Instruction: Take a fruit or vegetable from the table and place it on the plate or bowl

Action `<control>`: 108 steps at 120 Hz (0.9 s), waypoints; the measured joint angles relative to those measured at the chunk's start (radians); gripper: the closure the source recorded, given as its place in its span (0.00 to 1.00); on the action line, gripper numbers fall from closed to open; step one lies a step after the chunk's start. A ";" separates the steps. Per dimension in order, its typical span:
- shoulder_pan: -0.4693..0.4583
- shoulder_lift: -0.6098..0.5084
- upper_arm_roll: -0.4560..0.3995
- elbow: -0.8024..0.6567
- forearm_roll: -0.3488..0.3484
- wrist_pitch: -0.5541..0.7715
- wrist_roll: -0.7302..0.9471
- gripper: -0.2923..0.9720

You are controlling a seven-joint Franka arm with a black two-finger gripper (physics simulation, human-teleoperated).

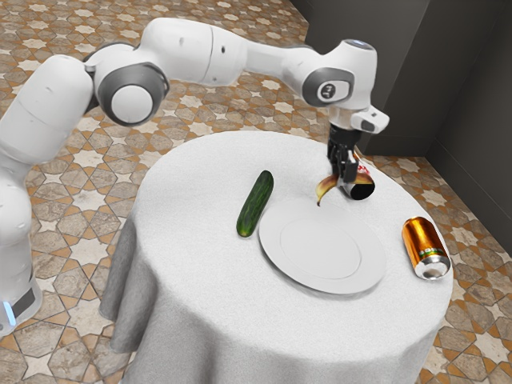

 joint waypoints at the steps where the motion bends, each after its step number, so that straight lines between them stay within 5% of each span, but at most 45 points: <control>1: 0.000 0.000 -0.004 0.000 -0.002 0.000 0.000 0.65; 79: -0.004 0.009 -0.065 -0.083 -0.108 0.000 -0.002 0.64; 92: -0.004 0.014 -0.065 -0.085 -0.113 0.000 0.001 0.43; 108: -0.003 0.013 -0.065 -0.083 -0.115 -0.001 0.002 0.31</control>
